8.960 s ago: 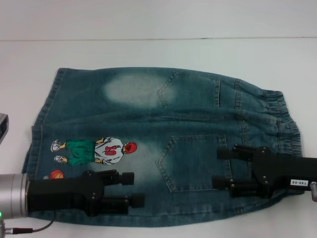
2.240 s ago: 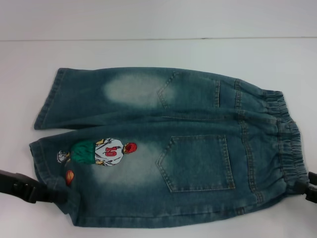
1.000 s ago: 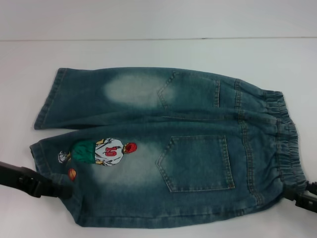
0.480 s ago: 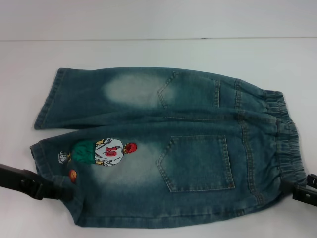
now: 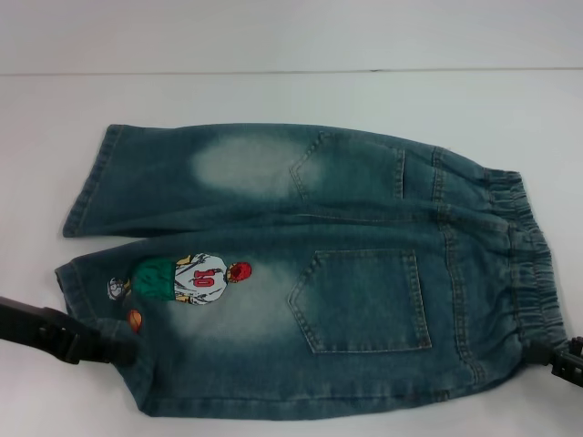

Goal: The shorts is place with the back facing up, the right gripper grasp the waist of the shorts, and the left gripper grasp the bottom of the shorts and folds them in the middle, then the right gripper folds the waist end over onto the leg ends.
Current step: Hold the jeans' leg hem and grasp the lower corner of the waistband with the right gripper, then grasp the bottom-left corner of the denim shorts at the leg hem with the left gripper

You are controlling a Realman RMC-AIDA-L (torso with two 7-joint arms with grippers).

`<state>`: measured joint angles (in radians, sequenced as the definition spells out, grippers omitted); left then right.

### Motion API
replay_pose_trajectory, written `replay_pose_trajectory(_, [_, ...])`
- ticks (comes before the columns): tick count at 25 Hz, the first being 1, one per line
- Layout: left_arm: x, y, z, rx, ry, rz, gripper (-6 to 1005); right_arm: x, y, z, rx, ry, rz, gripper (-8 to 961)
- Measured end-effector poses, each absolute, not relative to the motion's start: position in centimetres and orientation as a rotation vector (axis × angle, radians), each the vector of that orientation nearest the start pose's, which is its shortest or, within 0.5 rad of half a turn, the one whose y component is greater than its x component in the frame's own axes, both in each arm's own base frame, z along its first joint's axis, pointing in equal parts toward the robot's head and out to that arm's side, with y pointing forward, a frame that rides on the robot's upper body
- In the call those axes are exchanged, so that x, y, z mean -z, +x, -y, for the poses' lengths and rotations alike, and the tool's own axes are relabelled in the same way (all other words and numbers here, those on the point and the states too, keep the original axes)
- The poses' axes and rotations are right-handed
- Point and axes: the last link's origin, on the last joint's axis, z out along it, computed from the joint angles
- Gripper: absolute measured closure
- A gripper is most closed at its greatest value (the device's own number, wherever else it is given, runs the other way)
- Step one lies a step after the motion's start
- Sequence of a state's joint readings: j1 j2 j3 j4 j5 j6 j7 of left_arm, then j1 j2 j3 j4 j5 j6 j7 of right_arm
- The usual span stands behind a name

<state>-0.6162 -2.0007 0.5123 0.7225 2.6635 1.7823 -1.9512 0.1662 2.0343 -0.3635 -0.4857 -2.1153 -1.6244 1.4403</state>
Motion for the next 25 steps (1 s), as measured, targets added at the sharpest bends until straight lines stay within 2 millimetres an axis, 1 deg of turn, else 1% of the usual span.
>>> replay_pose_trajectory(5, [-3.33,-30.81,-30.21,0.003,-2.760,1.502,907,-1.46,38.66,-19.18,-0.787,-2.251,-1.364,520])
replay_pose_trajectory(10, [-3.25,-30.80,-30.17,0.003,-2.761,1.504,907,-1.47,38.71,-19.07,-0.786,-2.248,-1.371,768])
replay_pose_trajectory(21, [-3.24,-30.98,-29.90,0.018,-2.755,1.518,907,-1.19,38.67,-18.88,-0.759,-2.286,-1.373,906])
replay_pose_trajectory(25, [-3.27,-31.36,-29.38,0.028,-2.748,1.540,907,-1.04,38.52,-18.73,-0.755,-2.312,-1.361,906])
